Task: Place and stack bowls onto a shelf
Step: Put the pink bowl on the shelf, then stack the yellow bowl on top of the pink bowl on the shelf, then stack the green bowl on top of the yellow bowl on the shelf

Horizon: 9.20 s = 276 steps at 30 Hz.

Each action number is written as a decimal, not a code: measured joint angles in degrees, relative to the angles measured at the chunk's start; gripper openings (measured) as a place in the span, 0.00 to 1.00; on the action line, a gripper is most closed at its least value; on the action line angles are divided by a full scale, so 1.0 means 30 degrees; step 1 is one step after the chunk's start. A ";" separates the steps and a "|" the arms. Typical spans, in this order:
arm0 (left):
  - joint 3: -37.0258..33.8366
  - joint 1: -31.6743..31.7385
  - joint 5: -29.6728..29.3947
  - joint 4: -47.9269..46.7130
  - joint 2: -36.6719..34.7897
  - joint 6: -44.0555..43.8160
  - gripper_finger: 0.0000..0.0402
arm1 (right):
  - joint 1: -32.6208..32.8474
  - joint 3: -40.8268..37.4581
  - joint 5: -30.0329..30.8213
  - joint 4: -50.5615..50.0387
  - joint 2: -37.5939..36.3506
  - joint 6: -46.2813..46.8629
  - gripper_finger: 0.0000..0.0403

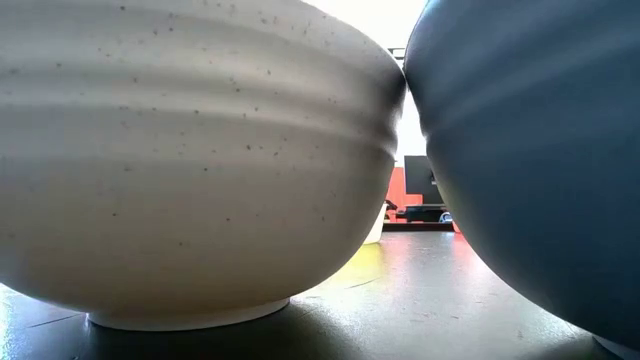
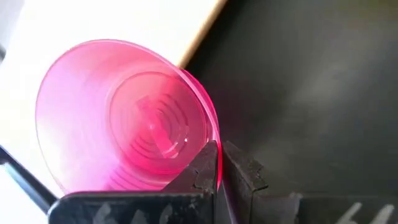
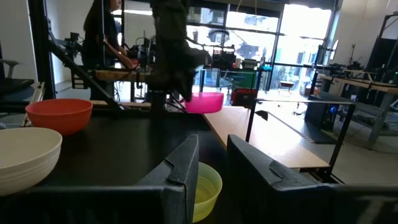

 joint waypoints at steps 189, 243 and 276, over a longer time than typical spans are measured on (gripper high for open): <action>-0.5461 0.5325 -0.8827 0.7583 -0.2922 -0.0319 0.27 | 0.0000 0.0000 0.0000 0.0000 -0.0007 0.0007 0.19; -0.5125 0.5311 -0.7494 0.6379 -0.2295 -0.1177 0.23 | 0.0000 0.0000 -0.0007 0.0000 0.0000 0.0007 0.19; -0.3165 -0.5221 -0.6643 1.4710 -0.2079 -0.0023 0.24 | 0.0000 0.0000 0.0006 0.0015 -0.0003 -0.6133 0.19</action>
